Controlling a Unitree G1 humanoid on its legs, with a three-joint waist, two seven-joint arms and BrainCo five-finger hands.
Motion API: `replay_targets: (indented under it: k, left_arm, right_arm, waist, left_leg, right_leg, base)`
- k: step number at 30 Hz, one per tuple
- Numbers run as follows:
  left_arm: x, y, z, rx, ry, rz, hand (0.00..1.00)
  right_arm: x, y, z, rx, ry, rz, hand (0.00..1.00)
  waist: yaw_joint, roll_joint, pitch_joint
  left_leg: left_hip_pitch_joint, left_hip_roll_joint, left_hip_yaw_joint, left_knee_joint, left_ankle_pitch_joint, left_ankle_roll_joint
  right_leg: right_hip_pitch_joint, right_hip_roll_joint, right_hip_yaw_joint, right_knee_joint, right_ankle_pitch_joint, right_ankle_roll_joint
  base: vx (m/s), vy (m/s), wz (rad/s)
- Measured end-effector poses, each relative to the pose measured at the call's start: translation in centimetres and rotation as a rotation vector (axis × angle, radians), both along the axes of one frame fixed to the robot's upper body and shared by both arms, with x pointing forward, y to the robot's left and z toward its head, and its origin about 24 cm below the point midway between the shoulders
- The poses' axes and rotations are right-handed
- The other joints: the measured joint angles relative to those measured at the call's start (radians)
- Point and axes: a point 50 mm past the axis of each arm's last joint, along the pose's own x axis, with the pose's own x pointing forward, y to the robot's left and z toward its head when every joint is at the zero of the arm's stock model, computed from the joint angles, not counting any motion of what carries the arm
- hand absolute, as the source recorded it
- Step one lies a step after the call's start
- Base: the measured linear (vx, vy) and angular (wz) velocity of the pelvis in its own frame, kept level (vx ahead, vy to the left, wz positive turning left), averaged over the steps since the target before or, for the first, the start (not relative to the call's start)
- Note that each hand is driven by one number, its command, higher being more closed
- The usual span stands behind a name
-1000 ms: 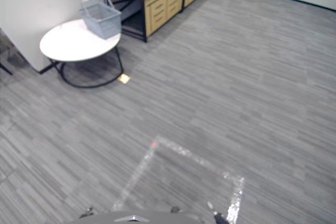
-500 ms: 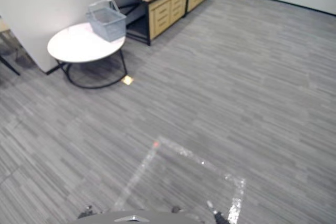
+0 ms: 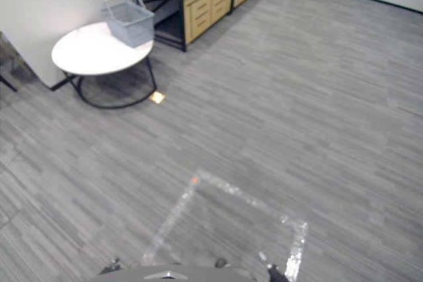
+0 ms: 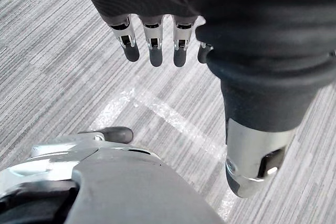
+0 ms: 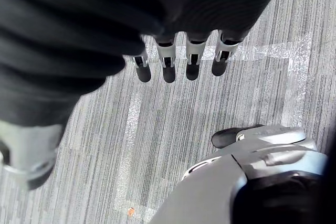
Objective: Pick vegetable in the basket
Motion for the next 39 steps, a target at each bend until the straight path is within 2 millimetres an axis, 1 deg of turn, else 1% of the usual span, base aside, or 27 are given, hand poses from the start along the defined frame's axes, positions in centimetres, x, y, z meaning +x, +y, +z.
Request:
replay_targets:
  k: [4, 6, 11, 12, 13, 14, 15, 16, 18, 20, 22, 23, 24, 25, 27, 28, 29, 30, 31, 32, 33, 34, 35, 36, 37, 38, 39]
  left_arm:
    - [0.0, 0.0, 0.0, -0.001, -0.002, 0.008, 0.00]
    - [0.2, 0.0, 0.0, -0.001, -0.007, 0.009, 0.00]
    - [0.4, 0.1, 0.1, -0.001, -0.024, 0.057, 0.00]
    - [0.9, 0.2, 0.2, 0.002, -0.045, 0.092, 0.00]
    - [1.1, 0.2, 0.3, 0.004, -0.059, 0.105, 0.00]
    - [1.3, 0.5, 0.4, 0.010, -0.085, 0.150, 0.00]
    - [1.6, 0.6, 0.5, 0.010, -0.100, 0.176, 0.00]
    - [2.4, 0.6, 0.7, 0.001, -0.143, 0.231, 0.00]
    - [2.7, 0.4, 0.8, -0.018, -0.180, 0.308, 0.00]
    - [2.5, 0.2, 0.8, -0.037, -0.185, 0.346, 0.00]
    - [2.6, -0.2, 0.7, -0.052, -0.191, 0.356, 0.00]
    - [2.5, -0.3, 0.7, -0.058, -0.196, 0.365, 0.00]
    - [2.5, -0.7, 0.6, -0.069, -0.195, 0.364, 0.00]
    - [2.6, -1.0, 0.6, -0.076, -0.196, 0.365, 0.00]
    - [2.1, -1.1, 0.5, -0.075, -0.181, 0.376, 0.00]
    - [1.8, -1.1, 0.4, -0.076, -0.174, 0.385, 0.00]
    - [0.9, -0.9, 0.3, -0.069, -0.152, 0.404, 0.00]
    - [-0.2, -0.4, 0.3, -0.050, -0.128, 0.409, 0.00]
    - [-0.5, 0.0, 0.3, -0.037, -0.119, 0.406, 0.00]
    - [-0.3, 0.2, 0.3, -0.024, -0.110, 0.373, 0.00]
    - [-0.1, 0.3, 0.3, -0.018, -0.109, 0.353, 0.00]
    - [0.3, 0.5, 0.4, -0.014, -0.109, 0.333, 0.00]
    - [0.5, 0.5, 0.4, -0.009, -0.110, 0.303, 0.00]
    - [0.6, 0.4, 0.4, -0.008, -0.109, 0.282, 0.00]
    - [0.9, 0.6, 0.5, -0.001, -0.109, 0.228, 0.00]
    - [1.0, 0.7, 0.5, 0.001, -0.108, 0.209, 0.00]
    - [1.4, 0.7, 0.6, -0.001, -0.113, 0.188, 0.00]
  right_arm:
    - [0.0, -0.1, 0.0, -0.003, -0.001, -0.005, 0.00]
    - [0.1, -0.3, 0.1, -0.008, -0.008, -0.030, 0.00]
    - [0.5, -0.4, 0.1, -0.013, -0.018, -0.052, 0.00]
    - [0.6, -0.4, 0.1, -0.016, -0.018, -0.057, 0.00]
    - [0.7, -0.5, 0.1, -0.018, -0.020, -0.057, 0.00]
    - [1.0, -0.6, 0.2, -0.028, -0.028, -0.053, 0.00]
    - [1.4, -0.6, 0.2, -0.033, -0.034, -0.045, 0.00]
    - [1.7, -0.6, 0.3, -0.043, -0.041, -0.016, 0.00]
    - [2.4, -0.6, 0.5, -0.057, -0.064, 0.028, 0.00]
    - [3.2, -0.7, 0.7, -0.078, -0.085, 0.069, 0.00]
    - [4.2, -1.3, 1.0, -0.097, -0.109, 0.091, 0.00]
    - [5.2, -1.2, 1.3, -0.098, -0.140, 0.096, 0.00]
    - [6.0, -1.0, 1.5, -0.098, -0.177, 0.107, 0.00]
    - [6.6, -1.0, 1.7, -0.100, -0.203, 0.122, 0.00]
    - [7.5, -0.6, 2.0, -0.093, -0.232, 0.162, 0.00]
    - [7.6, -0.4, 2.0, -0.086, -0.237, 0.169, 0.00]
    - [7.6, 0.0, 1.9, -0.069, -0.238, 0.172, 0.00]
    - [6.5, 0.9, 1.4, -0.040, -0.204, 0.163, 0.00]
    - [6.1, 1.3, 1.1, -0.024, -0.190, 0.158, 0.00]
    - [5.6, 1.6, 1.0, -0.007, -0.186, 0.117, 0.00]
    - [5.7, 1.5, 1.0, -0.007, -0.192, 0.103, 0.00]
    - [5.8, 1.3, 1.1, -0.010, -0.194, 0.085, 0.00]
    - [5.5, 1.0, 1.0, -0.014, -0.185, 0.074, 0.00]
    - [5.5, 0.9, 1.0, -0.017, -0.186, 0.073, 0.00]
    - [5.5, 0.7, 1.1, -0.022, -0.189, 0.074, 0.00]
    - [5.6, 0.6, 1.1, -0.024, -0.192, 0.076, 0.00]
    - [5.6, 0.3, 1.2, -0.031, -0.194, 0.072, 0.00]
  waist:
    - [0.000, 0.004, 0.005]
    - [0.000, 0.011, 0.015]
    - [0.000, 0.006, 0.030]
    - [0.001, 0.009, 0.051]
    - [0.003, 0.005, 0.057]
    - [0.007, 0.011, 0.074]
    - [0.005, 0.011, 0.080]
    - [0.005, 0.015, 0.110]
    - [0.012, 0.014, 0.135]
    - [0.017, 0.016, 0.136]
    - [0.035, 0.019, 0.136]
    - [0.043, 0.022, 0.137]
    - [0.049, 0.031, 0.135]
    - [0.057, 0.040, 0.132]
    - [0.061, 0.058, 0.128]
    - [0.063, 0.062, 0.125]
    - [0.069, 0.044, 0.114]
    - [0.073, 0.007, 0.062]
    - [0.069, -0.009, 0.033]
    - [0.054, -0.015, 0.013]
    - [0.051, -0.018, 0.014]
    - [0.044, -0.021, 0.016]
    - [0.042, -0.020, 0.018]
    - [0.041, -0.017, 0.020]
    - [0.028, -0.017, 0.025]
    - [0.026, -0.019, 0.027]
    - [0.026, -0.019, 0.036]
  left_leg:
    - [-0.001, 0.002, 0.013, -0.002, -0.002, -0.003]
    - [-0.008, 0.007, 0.023, -0.002, -0.007, -0.010]
    - [-0.034, 0.014, 0.040, 0.009, -0.008, -0.011]
    - [-0.075, 0.023, 0.042, 0.120, -0.070, -0.027]
    - [-0.105, 0.033, 0.042, 0.190, -0.106, -0.040]
    - [-0.163, 0.058, 0.045, 0.353, -0.159, -0.074]
    - [-0.214, 0.072, 0.051, 0.462, -0.164, -0.072]
    - [-0.326, 0.112, 0.058, 0.707, -0.135, -0.039]
    - [-0.390, 0.142, 0.064, 0.876, -0.107, -0.030]
    - [-0.435, 0.143, 0.071, 0.917, -0.149, -0.039]
    - [-0.466, 0.134, 0.086, 0.784, -0.151, -0.035]
    - [-0.473, 0.134, 0.099, 0.620, -0.118, -0.035]
    - [-0.471, 0.133, 0.099, 0.433, -0.053, -0.039]
    - [-0.472, 0.139, 0.098, 0.319, -0.008, -0.045]
    - [-0.475, 0.169, 0.088, 0.202, 0.032, -0.046]
    - [-0.475, 0.174, 0.086, 0.204, 0.039, -0.045]
    - [-0.475, 0.161, 0.101, 0.264, 0.117, -0.031]
    - [-0.480, 0.118, 0.134, 0.310, 0.088, 0.007]
    - [-0.486, 0.094, 0.149, 0.316, 0.065, 0.018]
    - [-0.478, 0.056, 0.154, 0.319, 0.038, 0.045]
    - [-0.462, 0.041, 0.156, 0.321, 0.031, 0.056]
    - [-0.413, 0.023, 0.162, 0.315, 0.003, 0.076]
    - [-0.347, 0.011, 0.160, 0.307, -0.033, 0.085]
    - [-0.317, 0.008, 0.158, 0.306, -0.051, 0.089]
    - [-0.240, -0.003, 0.149, 0.288, -0.084, 0.092]
    - [-0.204, -0.007, 0.147, 0.271, -0.093, 0.091]
    - [-0.126, -0.013, 0.148, 0.227, -0.103, 0.085]
  right_leg:
    - [-0.005, 0.001, 0.010, 0.010, -0.001, 0.000]
    - [-0.041, 0.002, 0.023, 0.067, -0.019, -0.018]
    - [-0.111, 0.006, 0.040, 0.159, -0.062, -0.029]
    - [-0.123, 0.001, 0.042, 0.205, -0.100, -0.042]
    - [-0.125, 0.001, 0.041, 0.221, -0.113, -0.044]
    - [-0.122, 0.007, 0.039, 0.248, -0.135, -0.055]
    - [-0.122, 0.008, 0.035, 0.258, -0.144, -0.059]
    - [-0.103, 0.007, 0.010, 0.275, -0.159, -0.069]
    - [-0.070, 0.003, -0.007, 0.293, -0.185, -0.082]
    - [-0.049, -0.013, -0.010, 0.303, -0.211, -0.081]
    - [-0.045, -0.035, 0.000, 0.299, -0.221, -0.070]
    - [-0.042, -0.045, 0.002, 0.290, -0.228, -0.059]
    - [-0.032, -0.047, 0.007, 0.273, -0.235, -0.048]
    - [-0.030, -0.047, 0.017, 0.270, -0.245, -0.036]
    - [-0.007, -0.048, 0.052, 0.266, -0.284, -0.002]
    - [0.005, -0.051, 0.064, 0.264, -0.297, 0.003]
    - [0.029, -0.089, 0.091, 0.262, -0.332, 0.011]
    - [0.032, -0.141, 0.125, 0.269, -0.343, 0.000]
    - [0.011, -0.163, 0.153, 0.297, -0.332, -0.010]
    - [-0.050, -0.188, 0.197, 0.415, -0.285, 0.011]
    - [-0.077, -0.195, 0.224, 0.488, -0.256, 0.020]
    - [-0.115, -0.202, 0.247, 0.639, -0.180, 0.026]
    - [-0.159, -0.208, 0.244, 0.784, -0.048, 0.051]
    - [-0.175, -0.210, 0.239, 0.860, 0.006, 0.075]
    - [-0.232, -0.219, 0.208, 1.039, 0.019, 0.095]
    - [-0.256, -0.219, 0.189, 1.095, 0.009, 0.081]
    - [-0.294, -0.216, 0.150, 1.157, -0.019, 0.037]
  base:
    - [-0.05, -0.012, -0.08]
    - [-0.06, -0.013, -0.14]
    - [-0.01, -0.027, -0.11]
    - [0.02, -0.050, 0.01]
    - [0.00, -0.096, 0.05]
    - [-0.01, -0.094, 0.11]
    - [0.00, -0.126, 0.27]
    - [0.01, -0.075, 0.28]
    - [0.08, -0.038, 0.30]
    - [0.14, 0.017, 0.26]
    - [0.20, 0.078, 0.00]
    - [0.23, 0.130, -0.11]
    - [0.33, 0.198, -0.14]
    - [0.32, 0.207, -0.24]
    - [0.36, 0.262, -0.46]
    - [0.47, 0.364, -0.56]
    - [0.52, 0.367, -0.65]
    - [0.56, 0.331, -0.57]
    - [0.73, 0.340, -0.22]
    - [0.63, 0.274, 0.11]
    - [0.62, 0.292, 0.22]
    - [0.57, 0.265, 0.14]
    - [0.56, 0.246, 0.13]
    - [0.63, 0.257, 0.11]
    - [0.38, 0.139, 0.09]
    - [0.45, 0.130, 0.01]
    - [0.49, 0.076, -0.08]
